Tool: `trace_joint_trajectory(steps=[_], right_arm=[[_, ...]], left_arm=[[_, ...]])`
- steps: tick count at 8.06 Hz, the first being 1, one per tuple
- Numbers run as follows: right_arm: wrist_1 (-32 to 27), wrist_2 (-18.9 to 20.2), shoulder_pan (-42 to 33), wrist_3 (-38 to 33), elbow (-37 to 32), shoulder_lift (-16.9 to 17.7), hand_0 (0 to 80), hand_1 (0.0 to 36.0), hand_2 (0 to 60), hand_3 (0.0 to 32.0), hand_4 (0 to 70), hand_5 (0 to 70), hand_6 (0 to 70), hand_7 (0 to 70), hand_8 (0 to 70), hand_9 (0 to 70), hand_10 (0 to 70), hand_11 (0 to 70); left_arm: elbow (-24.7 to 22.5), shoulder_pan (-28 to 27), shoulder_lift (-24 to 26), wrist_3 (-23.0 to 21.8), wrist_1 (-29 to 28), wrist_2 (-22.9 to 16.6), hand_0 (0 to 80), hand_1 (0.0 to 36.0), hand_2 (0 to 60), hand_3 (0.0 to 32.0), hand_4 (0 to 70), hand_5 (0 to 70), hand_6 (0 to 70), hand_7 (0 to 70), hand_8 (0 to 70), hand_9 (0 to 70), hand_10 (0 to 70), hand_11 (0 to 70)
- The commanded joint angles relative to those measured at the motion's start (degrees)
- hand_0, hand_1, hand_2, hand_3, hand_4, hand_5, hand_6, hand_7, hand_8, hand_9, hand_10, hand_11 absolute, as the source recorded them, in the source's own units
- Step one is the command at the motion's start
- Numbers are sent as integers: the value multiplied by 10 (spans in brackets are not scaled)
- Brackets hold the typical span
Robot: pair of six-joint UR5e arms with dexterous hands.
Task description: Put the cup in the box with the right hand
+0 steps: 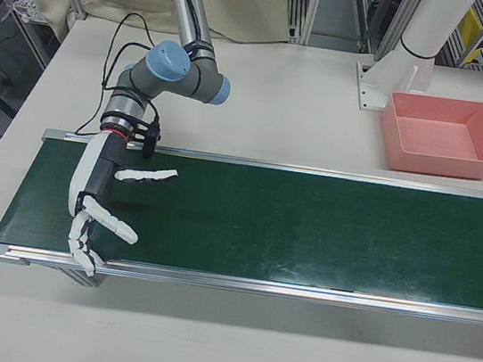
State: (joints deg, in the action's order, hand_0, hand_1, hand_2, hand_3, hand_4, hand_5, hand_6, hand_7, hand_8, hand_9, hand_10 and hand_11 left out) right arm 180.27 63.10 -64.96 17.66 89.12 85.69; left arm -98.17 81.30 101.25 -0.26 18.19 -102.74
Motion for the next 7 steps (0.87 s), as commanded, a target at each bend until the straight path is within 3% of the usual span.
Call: trace_joint_trajectory(steps=[1,3,4,6,7], right_arm=[[0,0,2,6,2,-2,501,25,0,320,319,49,33,307,134,159,75,112],[9,1,-3,10,20,0,502,30,0,320,307,50,31,299,130,155,79,118],[47,1,-17,21,48,-1,503,31,0,320,314,50,32,302,130,156,74,112],[68,2,-25,76,86,-2,508,41,0,320,331,49,30,305,128,156,58,89],[68,2,-22,94,91,-2,509,42,0,320,300,51,29,293,127,151,56,86]], left_arm=[[0,0,0,0,0,0,0,0,0,0,0,0,0,0,0,0,0,0],[0,0,0,0,0,0,0,0,0,0,0,0,0,0,0,0,0,0],[0,0,0,0,0,0,0,0,0,0,0,0,0,0,0,0,0,0],[0,0,1,0,0,0,0,0,0,0,0,0,0,0,0,0,0,0],[0,0,0,0,0,0,0,0,0,0,0,0,0,0,0,0,0,0]])
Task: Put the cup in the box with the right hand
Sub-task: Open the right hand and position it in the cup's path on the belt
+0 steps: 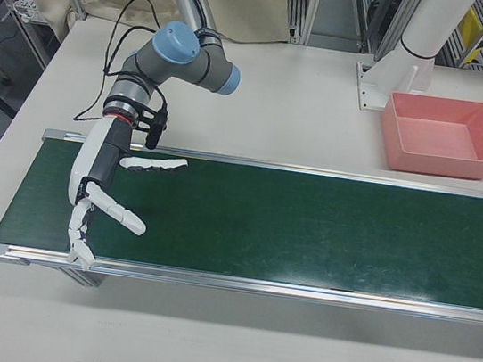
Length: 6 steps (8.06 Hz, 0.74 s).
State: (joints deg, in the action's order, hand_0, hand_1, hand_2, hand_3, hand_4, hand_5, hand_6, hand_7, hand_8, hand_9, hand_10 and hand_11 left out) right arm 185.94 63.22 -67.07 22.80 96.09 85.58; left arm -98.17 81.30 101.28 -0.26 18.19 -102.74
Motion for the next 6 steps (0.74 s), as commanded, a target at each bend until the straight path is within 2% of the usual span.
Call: trace_joint_trajectory(steps=[1,6], right_arm=[[11,1,11,47,20,1,507,40,0,320,301,50,29,291,127,151,53,83],[11,0,47,71,14,2,507,36,0,320,298,51,30,291,126,148,61,94]], left_arm=[[0,0,0,0,0,0,0,0,0,0,0,0,0,0,0,0,0,0],[0,0,0,0,0,0,0,0,0,0,0,0,0,0,0,0,0,0]])
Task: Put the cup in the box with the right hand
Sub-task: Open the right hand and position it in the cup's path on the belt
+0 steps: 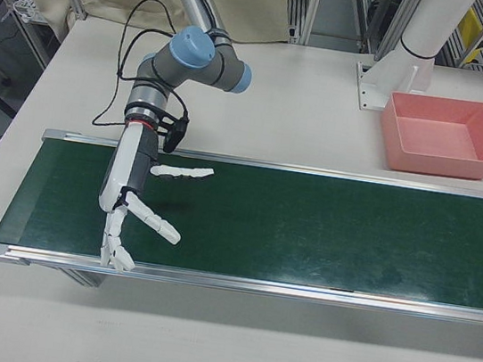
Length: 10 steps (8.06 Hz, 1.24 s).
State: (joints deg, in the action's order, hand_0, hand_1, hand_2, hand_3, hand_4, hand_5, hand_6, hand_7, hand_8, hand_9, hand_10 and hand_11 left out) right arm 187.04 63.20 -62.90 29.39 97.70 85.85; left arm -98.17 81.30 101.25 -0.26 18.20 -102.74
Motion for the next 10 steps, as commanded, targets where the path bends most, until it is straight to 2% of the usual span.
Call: trace_joint_trajectory(steps=[1,3,4,6,8,10], right_arm=[[-3,-2,3,3,-4,-1,504,34,0,320,293,51,30,290,127,147,64,98],[-24,-3,-15,-32,-7,2,501,29,0,320,306,49,31,295,128,149,67,102],[-77,-3,-25,-39,-23,3,497,23,0,320,284,51,31,292,129,148,84,126],[-158,-2,-16,-80,-125,-2,486,10,0,298,266,52,39,300,131,151,121,179],[-158,-1,-15,-79,-130,-1,479,2,0,272,312,49,45,324,131,156,133,196],[-157,-1,-15,-78,-128,-5,484,8,0,274,330,48,43,325,131,158,118,173]], left_arm=[[0,0,0,0,0,0,0,0,0,0,0,0,0,0,0,0,0,0],[0,0,0,0,0,0,0,0,0,0,0,0,0,0,0,0,0,0],[0,0,0,0,0,0,0,0,0,0,0,0,0,0,0,0,0,0],[0,0,0,0,0,0,0,0,0,0,0,0,0,0,0,0,0,0],[0,0,0,0,0,0,0,0,0,0,0,0,0,0,0,0,0,0],[0,0,0,0,0,0,0,0,0,0,0,0,0,0,0,0,0,0]])
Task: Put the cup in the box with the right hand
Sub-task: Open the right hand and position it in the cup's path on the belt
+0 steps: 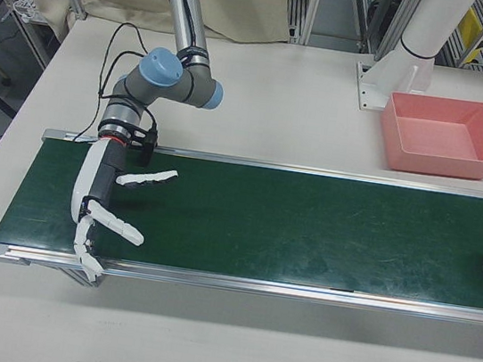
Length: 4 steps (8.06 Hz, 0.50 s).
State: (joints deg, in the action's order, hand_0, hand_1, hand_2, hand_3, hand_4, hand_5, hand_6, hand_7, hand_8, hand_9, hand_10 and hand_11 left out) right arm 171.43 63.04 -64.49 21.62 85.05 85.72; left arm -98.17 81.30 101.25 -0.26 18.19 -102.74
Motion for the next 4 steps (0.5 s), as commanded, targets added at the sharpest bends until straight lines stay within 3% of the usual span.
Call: trace_joint_trajectory(steps=[1,4], right_arm=[[-1,1,1,2,-1,-4,482,8,0,276,331,47,43,324,130,157,114,168],[30,1,1,5,11,-6,490,18,0,280,362,45,40,330,128,158,86,126]], left_arm=[[0,0,0,0,0,0,0,0,0,0,0,0,0,0,0,0,0,0],[0,0,0,0,0,0,0,0,0,0,0,0,0,0,0,0,0,0]])
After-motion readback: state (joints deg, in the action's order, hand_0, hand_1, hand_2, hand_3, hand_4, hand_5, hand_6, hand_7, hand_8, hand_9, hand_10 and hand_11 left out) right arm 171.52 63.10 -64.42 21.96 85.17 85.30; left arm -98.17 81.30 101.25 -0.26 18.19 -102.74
